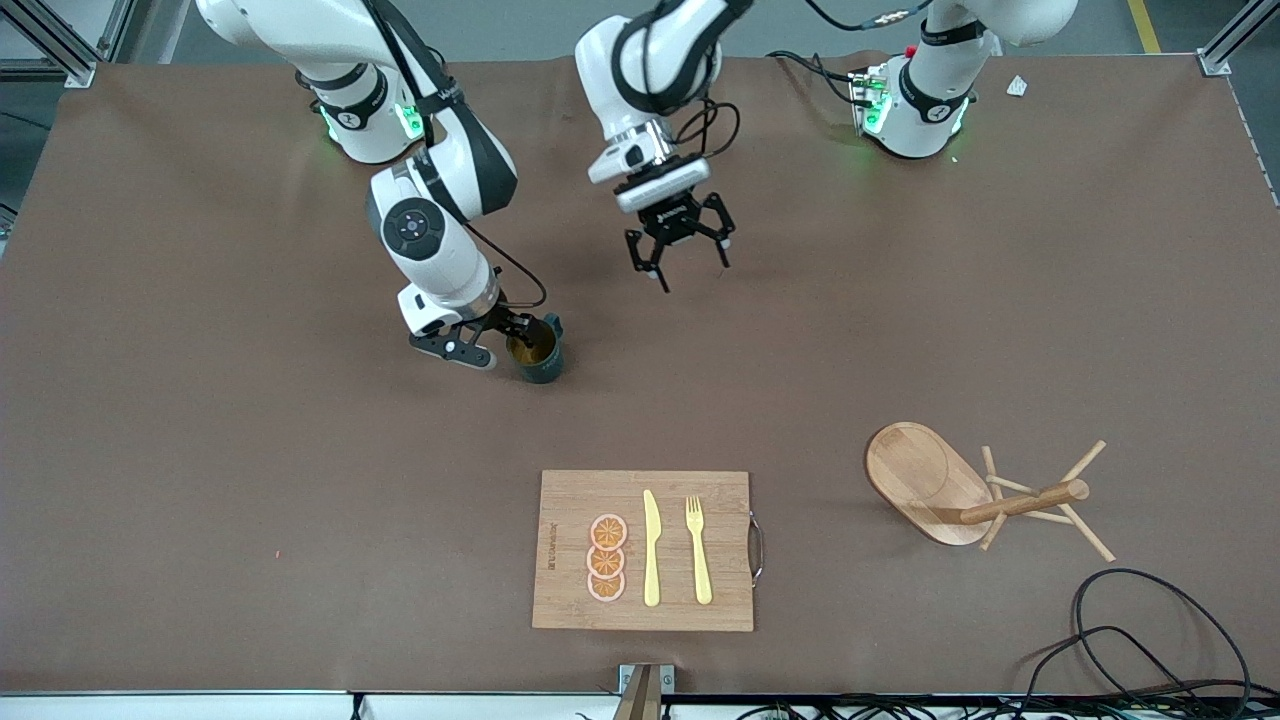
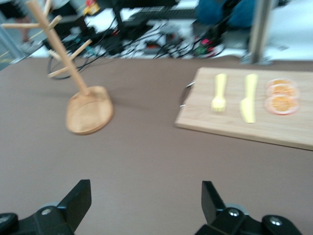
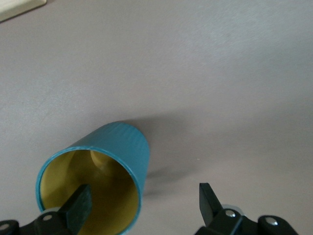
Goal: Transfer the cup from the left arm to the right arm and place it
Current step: 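Grasp the mug rim with the right gripper while the left gripper withdraws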
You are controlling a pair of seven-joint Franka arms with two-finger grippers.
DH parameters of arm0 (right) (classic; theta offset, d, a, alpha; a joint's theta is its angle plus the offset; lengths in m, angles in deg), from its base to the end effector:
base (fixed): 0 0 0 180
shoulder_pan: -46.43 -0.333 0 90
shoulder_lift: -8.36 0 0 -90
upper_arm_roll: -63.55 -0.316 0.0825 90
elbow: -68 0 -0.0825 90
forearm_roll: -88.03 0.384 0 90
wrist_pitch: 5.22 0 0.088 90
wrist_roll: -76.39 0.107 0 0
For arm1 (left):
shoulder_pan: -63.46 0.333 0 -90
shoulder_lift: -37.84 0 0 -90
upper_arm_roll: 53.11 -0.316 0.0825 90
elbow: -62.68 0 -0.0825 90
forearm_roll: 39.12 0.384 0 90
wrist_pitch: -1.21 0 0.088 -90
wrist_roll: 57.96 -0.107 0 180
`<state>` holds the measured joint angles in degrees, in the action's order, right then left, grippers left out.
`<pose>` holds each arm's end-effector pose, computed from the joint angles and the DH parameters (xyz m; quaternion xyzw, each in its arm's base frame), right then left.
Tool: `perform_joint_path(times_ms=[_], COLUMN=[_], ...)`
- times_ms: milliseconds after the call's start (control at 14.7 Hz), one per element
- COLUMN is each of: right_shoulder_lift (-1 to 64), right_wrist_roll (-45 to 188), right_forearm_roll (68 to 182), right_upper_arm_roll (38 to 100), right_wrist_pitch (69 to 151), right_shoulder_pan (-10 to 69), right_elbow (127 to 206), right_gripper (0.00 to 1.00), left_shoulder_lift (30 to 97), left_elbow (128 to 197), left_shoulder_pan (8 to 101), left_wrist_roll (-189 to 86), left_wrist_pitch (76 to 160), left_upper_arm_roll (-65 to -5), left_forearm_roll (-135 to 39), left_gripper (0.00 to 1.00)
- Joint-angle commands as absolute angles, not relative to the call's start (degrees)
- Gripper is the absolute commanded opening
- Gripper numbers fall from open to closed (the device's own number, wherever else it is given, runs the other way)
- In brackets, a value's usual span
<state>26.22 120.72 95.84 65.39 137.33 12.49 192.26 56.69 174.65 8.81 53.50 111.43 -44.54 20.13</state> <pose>0.4790 0.2998 0.2498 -0.9866 0.1591 0.0195 0.0314 0.3234 -0.4992 0.3107 -0.8933 -0.1255 -0.3976 0.1681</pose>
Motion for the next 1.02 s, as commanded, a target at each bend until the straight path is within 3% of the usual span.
perform_joint_path(times_ms=[0,136,271,407,678,950], right_shoulder_lift=[26.8,26.7,26.7,26.7,26.5,24.1], right_wrist_roll=[121.2,121.3,121.1,120.7,114.2,93.5], right_forearm_roll=[97.0,97.0,97.0,97.0,96.6,96.5], right_upper_arm_roll=[65.8,65.8,65.9,65.8,65.9,66.3], right_wrist_pitch=[138.7,138.0,138.0,138.1,137.6,129.4], right_shoulder_pan=[11.7,11.9,11.8,11.7,11.8,14.9], right_elbow=[192.6,192.5,192.4,192.3,191.9,190.4], right_gripper=[0.66,0.26,0.07,0.01,0.00,0.00], left_shoulder_lift=[53.2,51.7,51.4,51.4,51.8,52.1], left_elbow=[175.9,174.2,170.4,166.5,158.1,151.7], left_shoulder_pan=[14.8,18.7,22.0,25.4,32.7,37.9], left_wrist_roll=[45.3,37.2,30.1,23.5,8.4,-2.6], left_wrist_pitch=[112.6,112.6,112.6,112.5,110.4,107.5], left_upper_arm_roll=[-44.1,-44.1,-44.1,-44.1,-44.2,-44.5], left_forearm_roll=[14.1,9.7,5.4,1.3,-7.6,-12.0], left_gripper=[0.99,0.99,0.99,0.99,1.00,1.00])
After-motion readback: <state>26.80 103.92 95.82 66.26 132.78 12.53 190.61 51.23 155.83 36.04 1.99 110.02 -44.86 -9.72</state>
